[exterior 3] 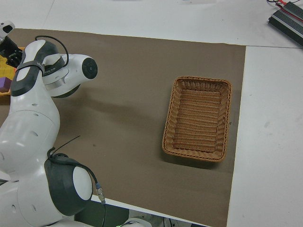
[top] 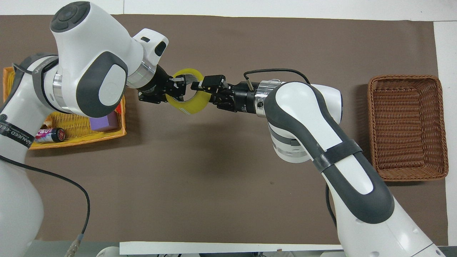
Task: Move tape to another basket
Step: 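Grasp the tape with the right gripper while the left gripper releases it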
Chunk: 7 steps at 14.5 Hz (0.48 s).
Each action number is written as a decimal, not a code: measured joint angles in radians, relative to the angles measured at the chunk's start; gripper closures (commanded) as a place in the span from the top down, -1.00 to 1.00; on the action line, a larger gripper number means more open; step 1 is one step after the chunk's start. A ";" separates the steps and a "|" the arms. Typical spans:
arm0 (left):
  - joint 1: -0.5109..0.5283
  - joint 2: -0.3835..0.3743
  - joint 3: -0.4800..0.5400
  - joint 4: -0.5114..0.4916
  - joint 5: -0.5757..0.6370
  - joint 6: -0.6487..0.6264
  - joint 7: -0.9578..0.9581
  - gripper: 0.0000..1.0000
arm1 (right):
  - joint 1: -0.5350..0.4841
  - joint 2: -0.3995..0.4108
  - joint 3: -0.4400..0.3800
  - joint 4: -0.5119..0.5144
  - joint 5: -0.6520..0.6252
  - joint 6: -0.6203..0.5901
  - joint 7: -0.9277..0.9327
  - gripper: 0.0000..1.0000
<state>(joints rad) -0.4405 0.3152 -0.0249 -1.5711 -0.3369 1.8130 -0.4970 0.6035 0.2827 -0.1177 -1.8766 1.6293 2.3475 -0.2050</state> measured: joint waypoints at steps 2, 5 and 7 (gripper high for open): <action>0.000 0.000 0.000 0.000 0.000 0.000 0.000 -0.08 | 0.000 0.000 0.000 0.000 0.000 0.000 -0.001 -1.00; 0.000 -0.007 -0.001 0.001 0.000 0.000 0.000 1.00 | 0.000 0.003 0.000 -0.001 0.000 0.000 -0.001 -1.00; 0.000 -0.026 0.001 0.014 0.001 -0.011 0.000 1.00 | 0.000 0.009 0.000 -0.001 0.000 0.000 -0.001 -1.00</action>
<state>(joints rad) -0.4405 0.2891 -0.0242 -1.5576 -0.3363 1.8016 -0.4969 0.6034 0.2913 -0.1178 -1.8779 1.6292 2.3476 -0.2061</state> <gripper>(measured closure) 0.374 0.449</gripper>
